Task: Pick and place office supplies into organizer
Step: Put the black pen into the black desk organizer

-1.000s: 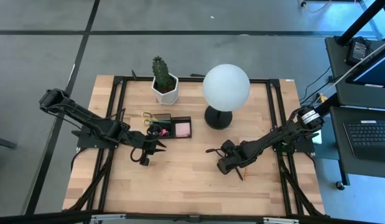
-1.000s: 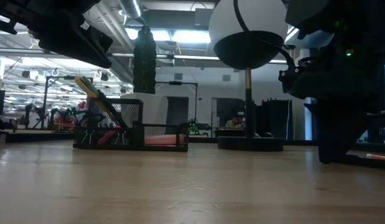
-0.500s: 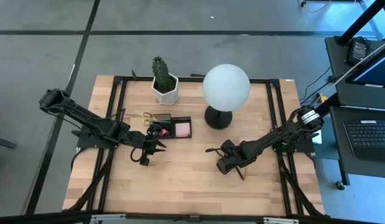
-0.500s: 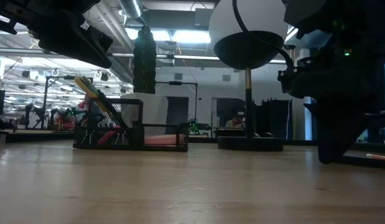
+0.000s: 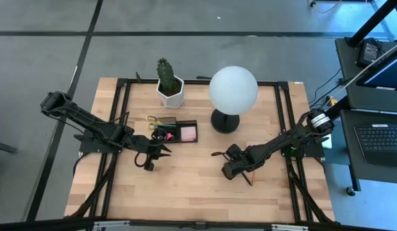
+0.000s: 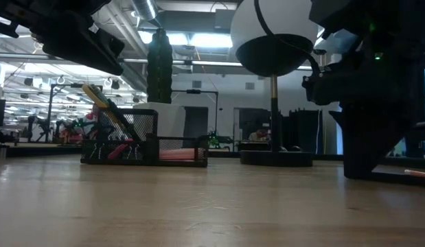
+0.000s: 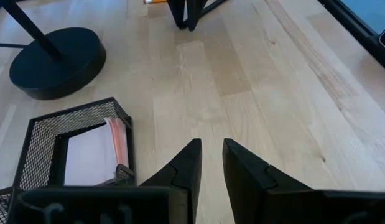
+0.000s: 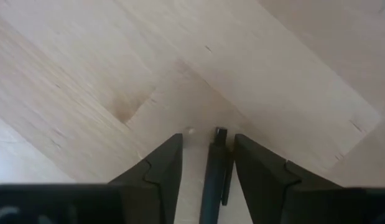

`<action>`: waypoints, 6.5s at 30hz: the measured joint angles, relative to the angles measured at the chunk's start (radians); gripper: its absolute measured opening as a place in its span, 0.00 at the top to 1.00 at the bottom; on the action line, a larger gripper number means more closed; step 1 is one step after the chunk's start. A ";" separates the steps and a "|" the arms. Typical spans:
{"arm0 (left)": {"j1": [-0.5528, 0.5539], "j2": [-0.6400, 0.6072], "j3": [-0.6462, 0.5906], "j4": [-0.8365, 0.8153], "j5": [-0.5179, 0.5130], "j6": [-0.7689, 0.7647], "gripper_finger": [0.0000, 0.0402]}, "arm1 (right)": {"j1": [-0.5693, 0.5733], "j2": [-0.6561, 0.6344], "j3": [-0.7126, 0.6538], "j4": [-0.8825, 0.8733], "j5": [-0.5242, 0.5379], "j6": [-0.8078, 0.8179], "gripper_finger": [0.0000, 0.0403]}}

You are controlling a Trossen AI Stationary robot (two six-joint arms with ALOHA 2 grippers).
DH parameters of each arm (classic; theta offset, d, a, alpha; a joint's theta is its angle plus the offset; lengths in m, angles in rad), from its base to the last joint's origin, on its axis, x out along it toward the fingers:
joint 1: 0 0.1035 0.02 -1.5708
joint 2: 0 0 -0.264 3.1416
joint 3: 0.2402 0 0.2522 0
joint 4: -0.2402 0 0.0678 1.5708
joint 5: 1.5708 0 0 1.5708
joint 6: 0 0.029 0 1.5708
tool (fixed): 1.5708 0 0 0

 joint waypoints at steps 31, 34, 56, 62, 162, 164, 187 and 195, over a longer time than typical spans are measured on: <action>0.000 0.000 0.000 0.011 0.000 -0.002 0.85 | 0.004 0.004 0.050 -0.026 -0.158 -0.058 0.63; 0.000 0.000 0.000 0.011 0.000 -0.002 0.85 | 0.004 0.004 0.050 0.008 -0.170 -0.057 0.63; 0.000 0.000 0.000 0.011 0.000 -0.001 0.85 | 0.007 0.006 0.055 -0.113 -0.119 -0.111 0.63; 0.000 0.000 0.000 0.012 0.000 -0.001 0.85 | 0.007 0.006 0.053 -0.129 -0.070 -0.118 0.63; 0.000 0.000 0.000 0.015 -0.066 -0.010 0.85 | 0.015 0.093 0.116 -0.028 -0.140 -0.242 0.88; 0.000 0.000 0.000 0.015 -0.066 -0.009 0.85 | 0.015 0.093 0.116 -0.027 -0.132 -0.245 0.88; 0.000 0.000 0.000 0.015 -0.065 -0.008 0.85 | 0.012 0.100 0.156 -0.089 -0.108 -0.304 0.88; 0.000 0.000 0.000 0.015 -0.076 -0.008 0.85 | 0.008 0.100 0.151 -0.108 -0.108 -0.332 0.84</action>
